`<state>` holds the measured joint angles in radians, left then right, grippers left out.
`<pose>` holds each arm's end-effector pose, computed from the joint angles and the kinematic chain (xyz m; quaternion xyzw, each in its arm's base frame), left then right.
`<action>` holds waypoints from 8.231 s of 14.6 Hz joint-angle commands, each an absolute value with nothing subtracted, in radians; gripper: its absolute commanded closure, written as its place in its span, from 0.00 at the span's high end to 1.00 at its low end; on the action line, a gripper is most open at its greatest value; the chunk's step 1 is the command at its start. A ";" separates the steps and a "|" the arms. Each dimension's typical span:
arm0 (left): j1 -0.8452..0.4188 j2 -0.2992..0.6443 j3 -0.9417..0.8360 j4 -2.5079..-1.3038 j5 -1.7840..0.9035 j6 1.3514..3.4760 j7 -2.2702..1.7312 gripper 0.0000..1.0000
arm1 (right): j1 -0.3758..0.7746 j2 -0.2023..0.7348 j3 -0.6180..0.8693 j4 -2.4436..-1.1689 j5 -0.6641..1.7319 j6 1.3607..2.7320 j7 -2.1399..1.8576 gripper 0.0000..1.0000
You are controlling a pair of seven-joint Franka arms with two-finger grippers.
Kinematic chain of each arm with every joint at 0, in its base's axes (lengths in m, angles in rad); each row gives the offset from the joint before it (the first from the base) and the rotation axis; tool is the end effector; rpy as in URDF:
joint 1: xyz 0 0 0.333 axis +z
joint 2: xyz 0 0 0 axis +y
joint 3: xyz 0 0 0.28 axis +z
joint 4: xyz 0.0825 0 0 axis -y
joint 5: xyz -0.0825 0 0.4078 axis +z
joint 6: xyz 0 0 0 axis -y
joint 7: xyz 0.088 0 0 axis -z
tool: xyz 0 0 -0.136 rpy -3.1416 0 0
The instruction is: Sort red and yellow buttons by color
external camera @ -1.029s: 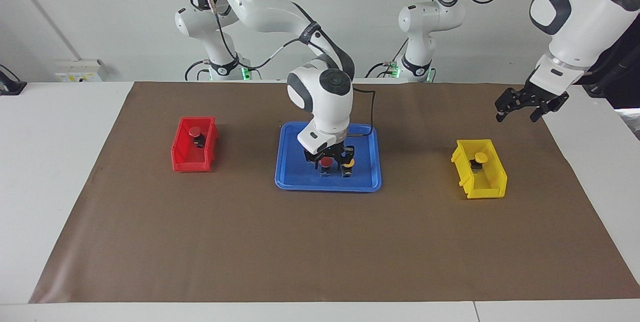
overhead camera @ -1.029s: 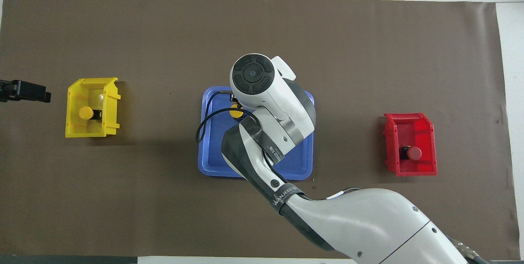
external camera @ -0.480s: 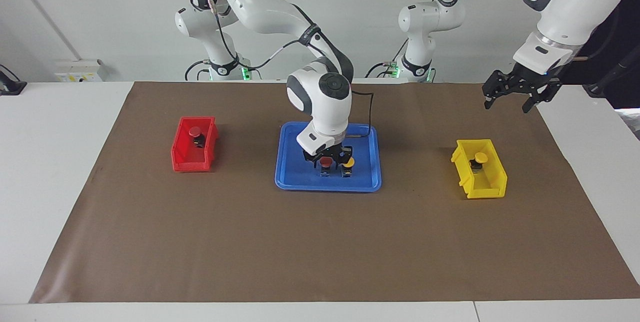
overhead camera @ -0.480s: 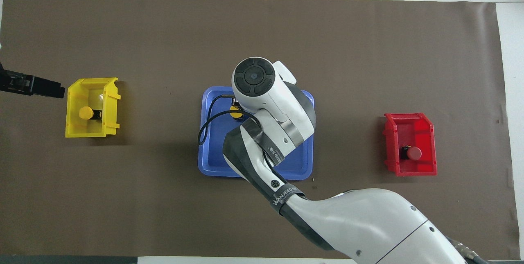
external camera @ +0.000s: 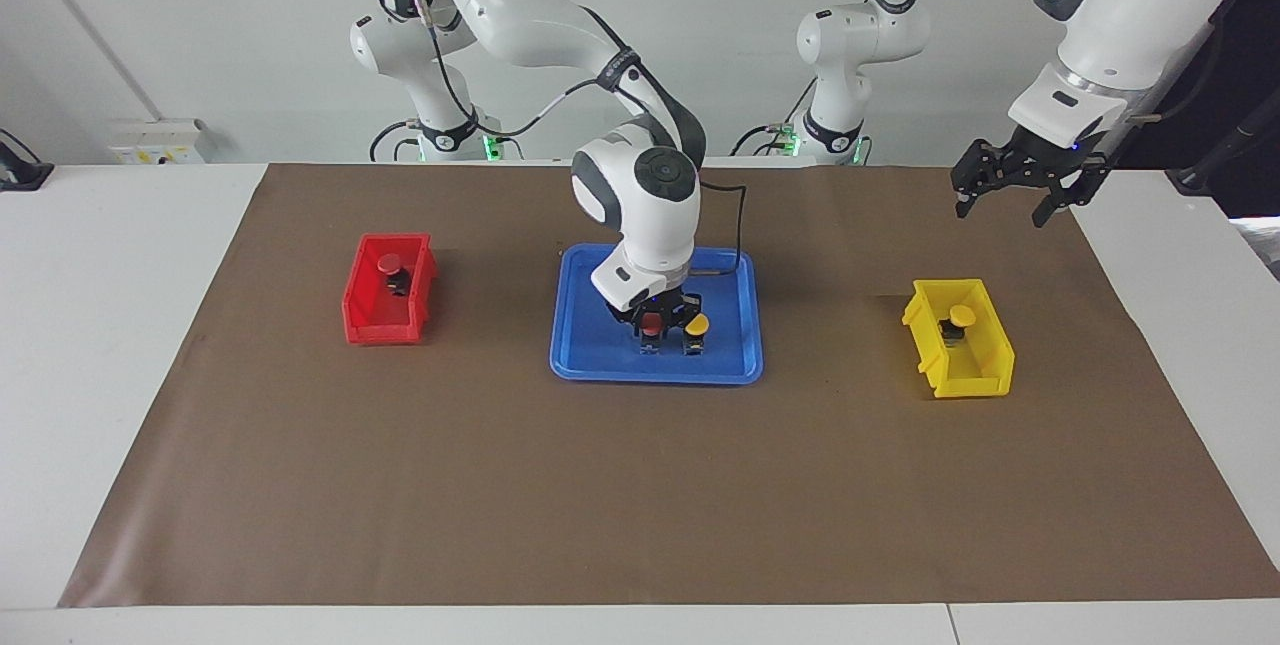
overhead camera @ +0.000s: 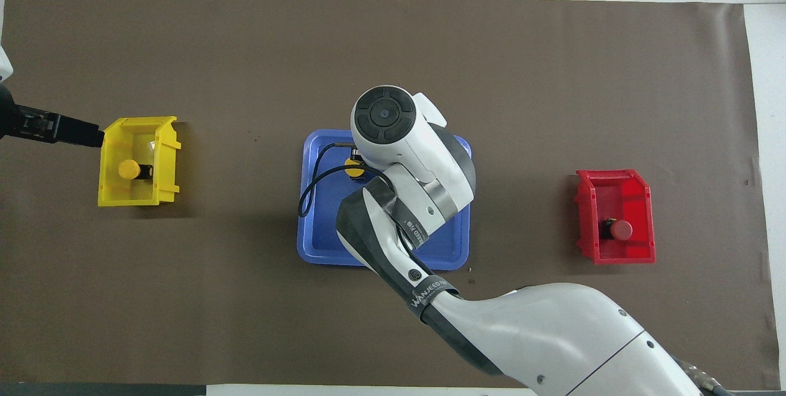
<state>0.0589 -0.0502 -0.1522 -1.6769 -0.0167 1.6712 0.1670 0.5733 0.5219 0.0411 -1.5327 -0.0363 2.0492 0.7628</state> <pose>0.5714 -0.0571 0.5441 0.9914 -0.1291 0.0221 0.0037 0.5734 0.3976 0.2817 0.9976 -0.0685 0.0018 0.0061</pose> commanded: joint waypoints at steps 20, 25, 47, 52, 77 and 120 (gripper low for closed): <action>-0.426 0.259 -0.155 -1.782 0.023 2.186 -0.707 1.00 | -0.123 -0.106 0.043 -2.236 0.078 2.101 -0.179 0.22; -0.492 0.328 -0.153 -1.773 0.091 2.207 -0.822 0.98 | -0.118 -0.089 0.043 -2.289 0.077 2.166 -0.183 0.22; -0.450 0.256 -0.144 -1.663 0.107 1.907 -0.814 0.01 | -0.095 -0.029 0.043 -2.280 0.075 2.208 -0.181 0.53; -0.157 0.150 -0.143 -1.658 0.063 1.783 -0.387 0.01 | -0.095 -0.014 0.044 -2.053 0.066 1.969 -0.175 0.57; 0.147 0.150 -0.140 -2.002 0.002 2.284 0.049 0.01 | -0.052 -0.020 -0.018 -1.597 -0.034 1.479 -0.077 1.00; 0.043 -0.066 -0.089 -1.704 -0.006 1.666 0.103 1.00 | -0.060 -0.023 -0.017 -1.594 -0.020 1.483 -0.075 1.00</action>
